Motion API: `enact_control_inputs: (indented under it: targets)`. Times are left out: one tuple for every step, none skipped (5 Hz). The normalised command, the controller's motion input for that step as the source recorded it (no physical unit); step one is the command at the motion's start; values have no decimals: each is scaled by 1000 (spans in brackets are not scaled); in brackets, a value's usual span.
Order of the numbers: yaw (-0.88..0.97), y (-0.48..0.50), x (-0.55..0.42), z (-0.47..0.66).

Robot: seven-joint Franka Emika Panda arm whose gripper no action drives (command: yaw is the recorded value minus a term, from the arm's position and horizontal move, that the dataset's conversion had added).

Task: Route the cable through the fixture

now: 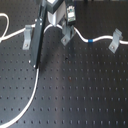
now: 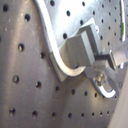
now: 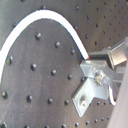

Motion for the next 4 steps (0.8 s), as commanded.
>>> enact_control_inputs:
  targets:
    - [-269,-481,323,-156]
    - [-211,-441,402,-450]
    - [0,-345,304,-511]
    - [317,-255,209,-388]
